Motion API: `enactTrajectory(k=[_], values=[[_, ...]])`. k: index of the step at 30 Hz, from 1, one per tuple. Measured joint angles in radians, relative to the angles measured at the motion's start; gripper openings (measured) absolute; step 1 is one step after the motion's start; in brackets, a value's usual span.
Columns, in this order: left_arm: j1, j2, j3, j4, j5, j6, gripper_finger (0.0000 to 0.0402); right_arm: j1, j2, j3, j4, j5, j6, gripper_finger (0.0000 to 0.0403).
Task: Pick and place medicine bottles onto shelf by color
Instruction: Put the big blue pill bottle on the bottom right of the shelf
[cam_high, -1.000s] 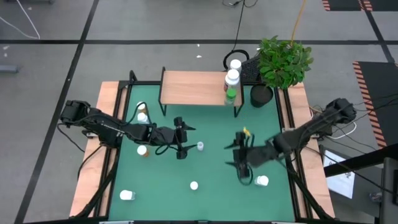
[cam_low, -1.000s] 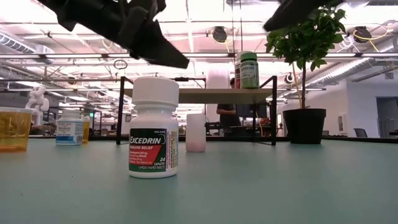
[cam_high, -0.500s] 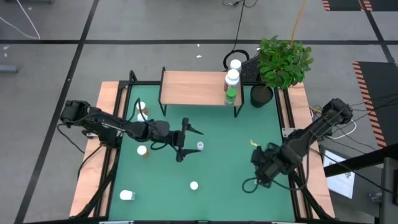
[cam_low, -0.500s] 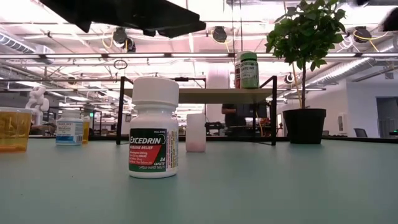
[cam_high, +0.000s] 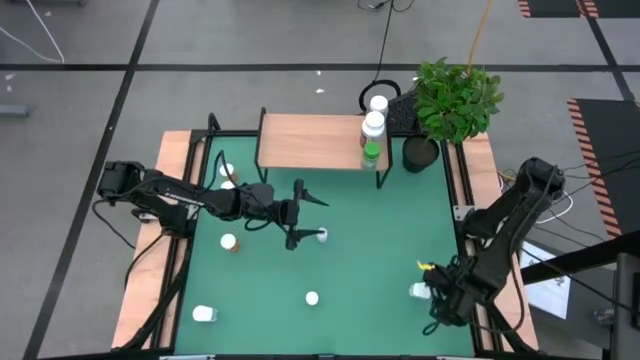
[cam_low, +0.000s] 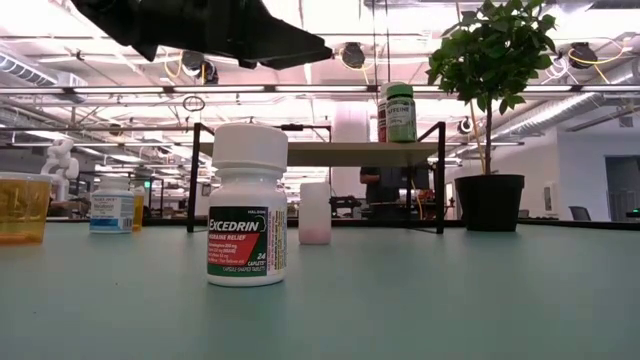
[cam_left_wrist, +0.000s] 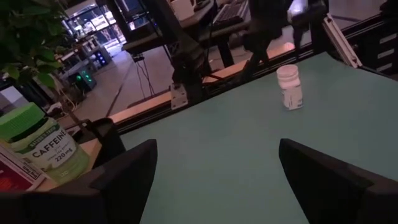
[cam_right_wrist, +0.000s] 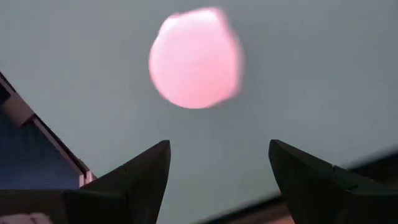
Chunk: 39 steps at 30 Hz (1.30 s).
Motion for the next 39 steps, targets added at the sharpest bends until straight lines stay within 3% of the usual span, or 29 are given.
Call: enactTrajectory(k=[9, 16, 23, 28, 35, 39], values=[[-0.001, 0.000, 0.000, -0.001, 0.000, -0.005, 0.0340, 0.041, 0.082, -0.199, 0.269, 0.125, 0.020, 0.0265], [-0.001, 0.000, 0.000, -0.009, 0.000, -0.008, 0.0340, 0.050, 0.110, -0.215, 0.304, 0.270, -0.091, 0.0261], [-0.001, 0.000, 0.000, -0.033, 0.000, -0.015, 0.0340, 0.045, 0.113, -0.220, 0.391, 0.509, -0.259, 0.0222], [-0.001, 0.000, 0.000, -0.045, 0.000, -0.018, 0.0340, 0.024, 0.113, -0.232, 0.431, 0.601, -0.335, 0.0202], [-0.009, 0.000, 0.000, -0.045, 0.001, -0.017, 0.0340, -0.053, 0.110, -0.356, 0.775, 0.702, -0.565, 0.0175], [-0.008, 0.000, 0.000, -0.045, 0.001, -0.017, 0.0340, -0.141, 0.111, -0.401, 0.970, 0.693, -0.760, 0.0158]])
